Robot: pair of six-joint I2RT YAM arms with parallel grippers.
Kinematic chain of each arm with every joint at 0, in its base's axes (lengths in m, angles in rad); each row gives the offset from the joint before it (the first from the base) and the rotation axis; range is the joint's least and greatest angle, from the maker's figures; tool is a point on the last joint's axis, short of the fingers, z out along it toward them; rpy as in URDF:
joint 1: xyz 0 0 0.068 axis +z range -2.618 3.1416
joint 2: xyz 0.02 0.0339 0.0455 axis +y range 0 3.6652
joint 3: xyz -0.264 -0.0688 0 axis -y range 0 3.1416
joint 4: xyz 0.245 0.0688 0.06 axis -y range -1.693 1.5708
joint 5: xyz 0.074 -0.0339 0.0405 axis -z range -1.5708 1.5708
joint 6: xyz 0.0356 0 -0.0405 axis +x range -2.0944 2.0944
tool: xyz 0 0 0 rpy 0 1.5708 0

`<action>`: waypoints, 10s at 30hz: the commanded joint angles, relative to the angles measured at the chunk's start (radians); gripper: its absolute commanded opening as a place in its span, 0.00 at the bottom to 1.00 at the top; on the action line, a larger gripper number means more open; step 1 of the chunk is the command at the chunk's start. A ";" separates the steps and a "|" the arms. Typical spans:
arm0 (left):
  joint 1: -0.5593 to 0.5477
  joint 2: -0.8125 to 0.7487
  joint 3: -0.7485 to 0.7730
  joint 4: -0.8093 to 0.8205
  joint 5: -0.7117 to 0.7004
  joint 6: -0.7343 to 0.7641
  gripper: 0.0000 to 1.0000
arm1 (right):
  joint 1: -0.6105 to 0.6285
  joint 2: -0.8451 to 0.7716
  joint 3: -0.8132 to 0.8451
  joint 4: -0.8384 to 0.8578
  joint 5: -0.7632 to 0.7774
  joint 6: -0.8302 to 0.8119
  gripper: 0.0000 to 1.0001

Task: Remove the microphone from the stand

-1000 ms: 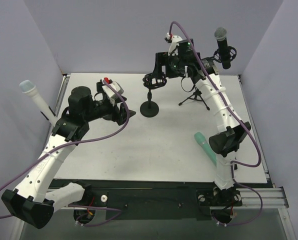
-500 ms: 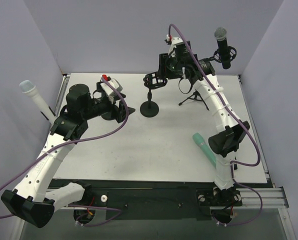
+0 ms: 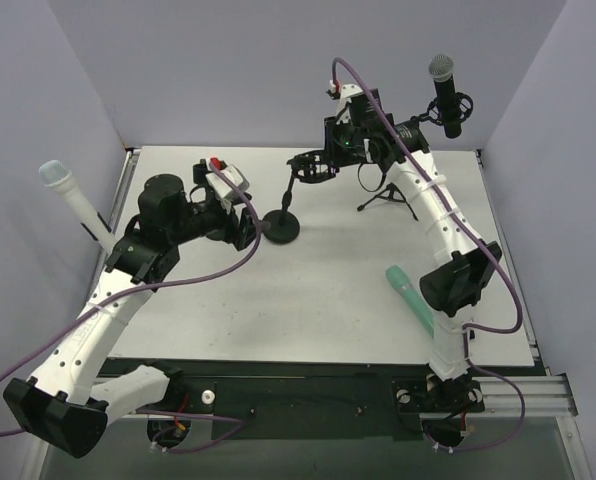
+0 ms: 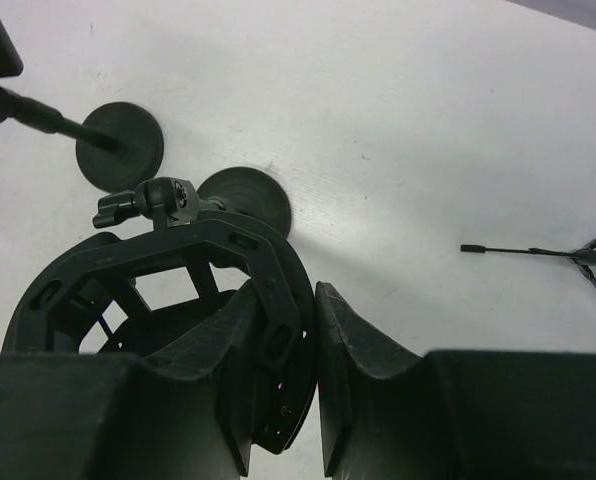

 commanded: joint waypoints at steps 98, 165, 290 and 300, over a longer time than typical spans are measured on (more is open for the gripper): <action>-0.162 0.314 -0.314 0.344 0.211 0.320 0.00 | 0.191 -0.276 -0.235 -0.452 -0.391 -0.566 0.77; -0.425 0.437 -0.413 0.966 -0.363 0.354 0.00 | 0.089 -0.269 -0.288 -0.444 -0.190 -0.398 0.00; -0.110 0.366 -0.245 0.351 0.539 0.164 0.74 | 0.247 -0.589 -0.720 -0.212 -0.162 -1.098 0.00; -0.188 0.457 -0.357 0.745 0.326 -0.053 0.63 | 0.257 -0.582 -0.712 -0.195 -0.153 -1.107 0.00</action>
